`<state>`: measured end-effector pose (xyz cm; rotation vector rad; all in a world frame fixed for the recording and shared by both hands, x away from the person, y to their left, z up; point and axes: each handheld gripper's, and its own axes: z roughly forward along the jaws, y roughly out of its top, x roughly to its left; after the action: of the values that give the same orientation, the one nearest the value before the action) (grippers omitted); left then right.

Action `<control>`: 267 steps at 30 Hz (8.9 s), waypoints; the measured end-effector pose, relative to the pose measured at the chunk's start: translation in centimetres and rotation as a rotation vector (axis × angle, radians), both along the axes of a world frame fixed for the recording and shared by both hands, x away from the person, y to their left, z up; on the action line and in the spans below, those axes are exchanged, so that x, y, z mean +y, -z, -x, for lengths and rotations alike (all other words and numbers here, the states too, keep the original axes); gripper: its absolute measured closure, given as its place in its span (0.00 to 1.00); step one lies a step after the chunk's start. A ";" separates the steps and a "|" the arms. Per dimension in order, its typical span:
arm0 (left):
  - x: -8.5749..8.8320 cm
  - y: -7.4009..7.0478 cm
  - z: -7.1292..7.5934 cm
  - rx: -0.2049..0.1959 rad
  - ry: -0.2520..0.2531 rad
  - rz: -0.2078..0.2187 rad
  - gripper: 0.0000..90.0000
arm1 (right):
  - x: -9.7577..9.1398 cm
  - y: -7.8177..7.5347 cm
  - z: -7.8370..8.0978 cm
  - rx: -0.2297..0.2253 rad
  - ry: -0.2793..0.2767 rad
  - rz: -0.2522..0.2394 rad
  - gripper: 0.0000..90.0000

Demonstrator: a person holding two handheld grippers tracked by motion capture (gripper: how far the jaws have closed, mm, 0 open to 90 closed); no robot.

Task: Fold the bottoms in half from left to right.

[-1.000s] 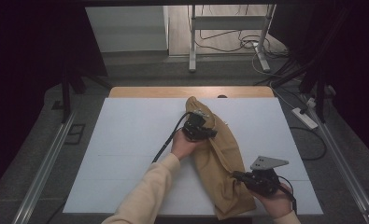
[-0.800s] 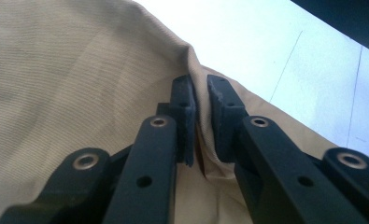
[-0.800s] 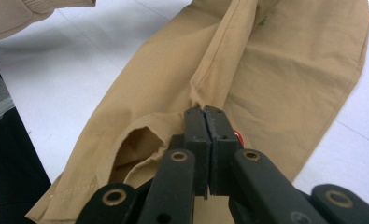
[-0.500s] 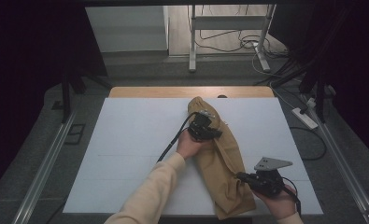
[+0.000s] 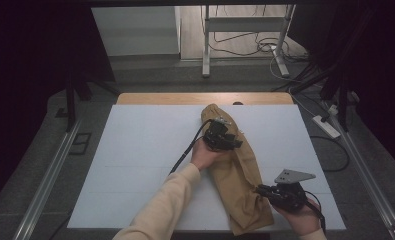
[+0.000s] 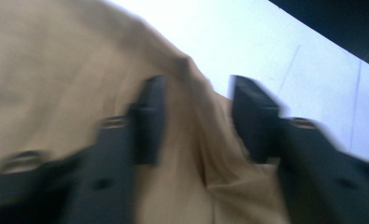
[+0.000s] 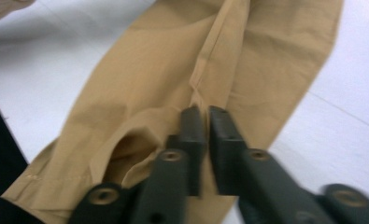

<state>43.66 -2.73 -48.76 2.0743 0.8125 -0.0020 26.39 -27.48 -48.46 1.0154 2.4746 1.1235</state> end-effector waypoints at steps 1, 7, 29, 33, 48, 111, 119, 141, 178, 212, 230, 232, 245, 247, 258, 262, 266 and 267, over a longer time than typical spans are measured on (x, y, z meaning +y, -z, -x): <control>0.2 -0.1 0.0 0.003 0.002 0.005 0.41 | -0.1 0.0 0.0 -0.009 0.011 0.001 0.71; 1.3 -0.6 0.6 -0.017 0.010 0.002 0.34 | -0.1 -0.5 -0.2 -0.034 0.047 -0.022 0.51; 6.7 0.1 5.0 -0.053 0.042 -0.064 0.37 | 0.1 0.8 -2.5 0.003 0.032 -0.028 0.48; 7.8 0.3 6.2 -0.059 0.042 -0.063 0.37 | 0.2 0.9 -2.9 0.004 0.035 -0.028 0.48; 11.7 1.7 9.3 -0.040 0.023 -0.060 0.37 | 1.6 1.3 -5.4 0.014 0.042 -0.020 0.47; 14.4 2.5 9.7 -0.006 -0.005 -0.031 0.36 | 2.2 1.9 -11.8 0.006 0.126 0.159 0.59; 14.9 2.3 9.6 -0.011 -0.024 -0.021 0.36 | 4.0 1.0 -10.3 -0.008 0.021 0.057 0.51; 16.0 2.2 9.4 -0.012 -0.048 -0.013 0.35 | 9.5 0.8 -6.9 0.023 -0.151 0.041 0.43; 17.1 2.2 9.2 -0.014 -0.071 -0.022 0.35 | 12.0 2.5 -4.4 0.048 -0.185 0.166 0.39; 16.9 2.5 9.2 -0.006 -0.060 -0.042 0.34 | 12.1 2.8 -4.8 0.028 -0.168 0.260 0.93; 17.5 2.4 9.1 -0.006 -0.084 -0.025 0.34 | 15.7 2.8 -3.2 0.040 -0.320 0.137 0.93; 17.6 2.4 9.0 -0.003 -0.089 -0.022 0.34 | 16.1 2.8 -2.8 0.044 -0.332 0.126 0.93; 17.9 2.3 9.0 -0.004 -0.097 -0.019 0.34 | 18.4 2.9 -0.3 0.096 -0.405 0.106 0.93; 17.9 2.3 9.0 -0.004 -0.096 -0.018 0.34 | 18.7 3.0 0.0 0.096 -0.417 0.113 0.93; 17.9 2.3 9.0 -0.004 -0.099 -0.018 0.34 | 19.0 3.5 0.1 0.120 -0.432 0.096 0.90; 17.9 2.3 9.0 -0.004 -0.100 -0.016 0.34 | 18.9 3.3 0.1 0.113 -0.441 0.053 0.76; 18.0 2.3 9.0 -0.004 -0.100 -0.017 0.34 | 18.6 2.4 0.1 0.077 -0.418 -0.014 0.60; 18.0 2.3 9.0 -0.005 -0.100 -0.016 0.34 | 18.5 2.2 -0.1 0.077 -0.411 -0.035 0.60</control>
<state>34.69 15.23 -51.06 2.0457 0.9154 0.0653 26.47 -9.00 -50.66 0.5768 2.8174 1.2624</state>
